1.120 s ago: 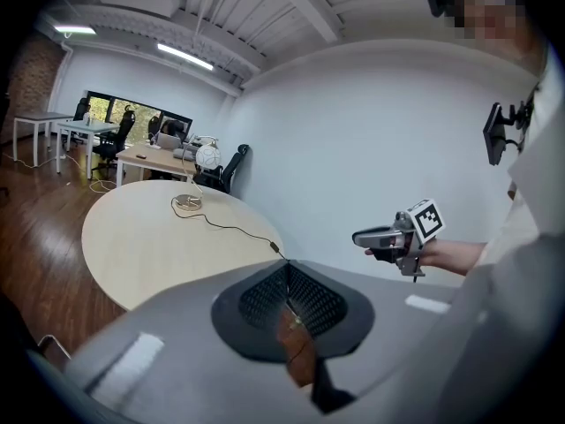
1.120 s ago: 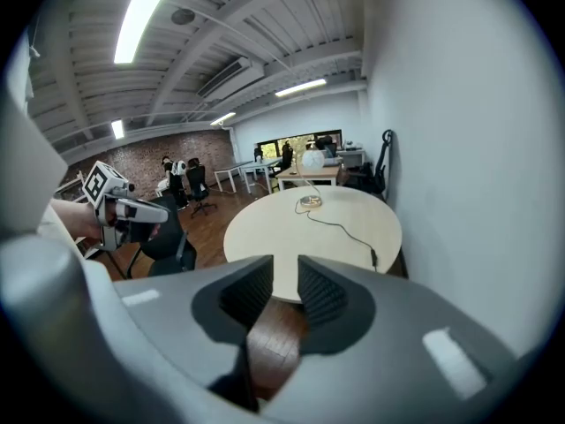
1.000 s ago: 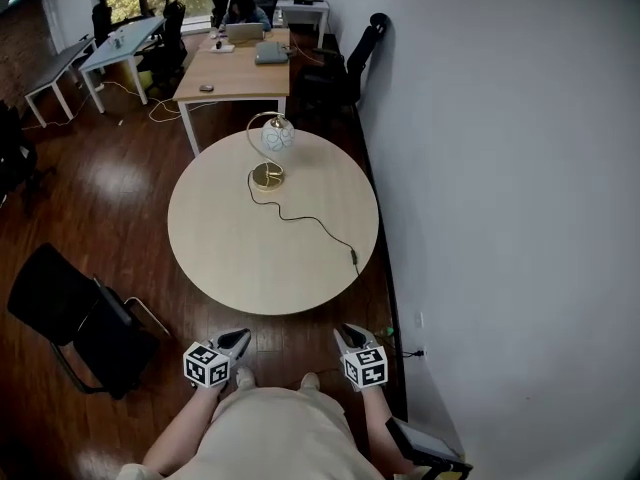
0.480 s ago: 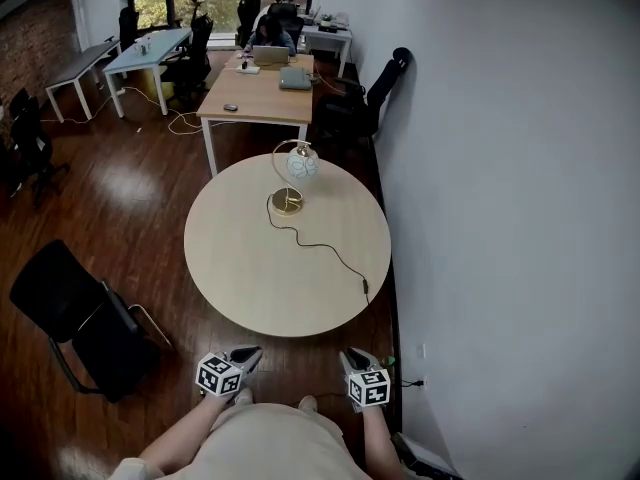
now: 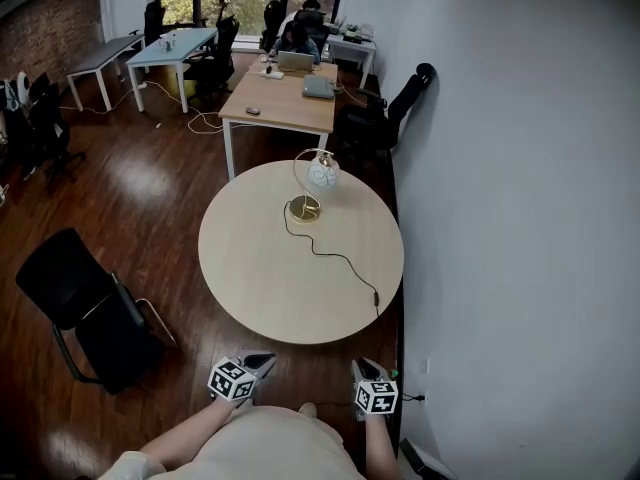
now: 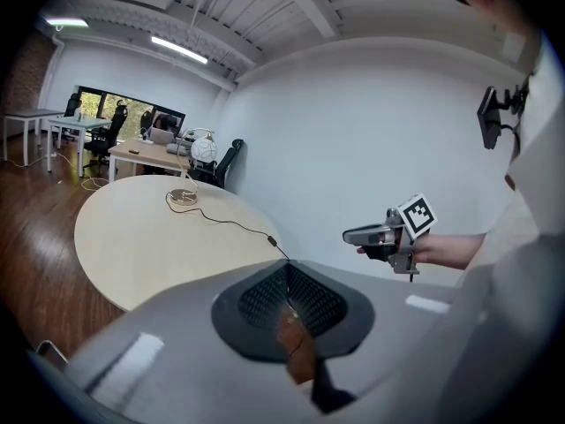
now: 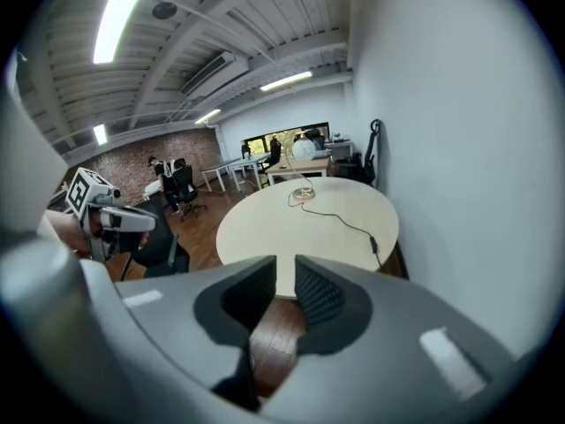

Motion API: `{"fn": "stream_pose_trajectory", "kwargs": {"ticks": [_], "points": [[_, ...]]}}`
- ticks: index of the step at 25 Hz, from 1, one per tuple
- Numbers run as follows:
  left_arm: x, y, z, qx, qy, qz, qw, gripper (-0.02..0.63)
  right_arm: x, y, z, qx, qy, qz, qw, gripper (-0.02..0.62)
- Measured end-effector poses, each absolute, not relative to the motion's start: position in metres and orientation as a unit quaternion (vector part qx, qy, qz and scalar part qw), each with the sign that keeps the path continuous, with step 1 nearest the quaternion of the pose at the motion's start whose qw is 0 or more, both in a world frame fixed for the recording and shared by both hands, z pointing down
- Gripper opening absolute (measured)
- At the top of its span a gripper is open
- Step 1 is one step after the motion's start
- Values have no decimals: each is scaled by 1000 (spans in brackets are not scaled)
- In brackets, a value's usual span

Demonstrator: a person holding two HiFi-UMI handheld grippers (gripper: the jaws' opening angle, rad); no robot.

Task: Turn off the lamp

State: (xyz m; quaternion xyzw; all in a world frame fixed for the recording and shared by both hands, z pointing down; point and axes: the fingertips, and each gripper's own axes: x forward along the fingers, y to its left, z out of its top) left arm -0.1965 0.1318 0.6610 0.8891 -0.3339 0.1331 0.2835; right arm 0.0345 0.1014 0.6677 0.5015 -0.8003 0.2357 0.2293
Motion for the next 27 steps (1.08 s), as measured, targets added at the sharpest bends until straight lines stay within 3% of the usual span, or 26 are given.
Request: {"fn": "stream_pose_trajectory", "kwargs": {"ticks": [5, 10, 17, 27], "points": [[-202, 128, 663, 887, -339, 136, 283, -11, 38, 94, 661, 523, -797, 185, 238, 11], [-198, 126, 663, 886, -336, 141, 287, -11, 31, 92, 657, 514, -806, 159, 246, 9], [-183, 129, 668, 890, -313, 157, 292, -11, 11, 99, 652, 472, -812, 42, 342, 8], [-160, 129, 665, 895, -304, 163, 284, -12, 24, 103, 657, 465, -816, 43, 340, -2]]}}
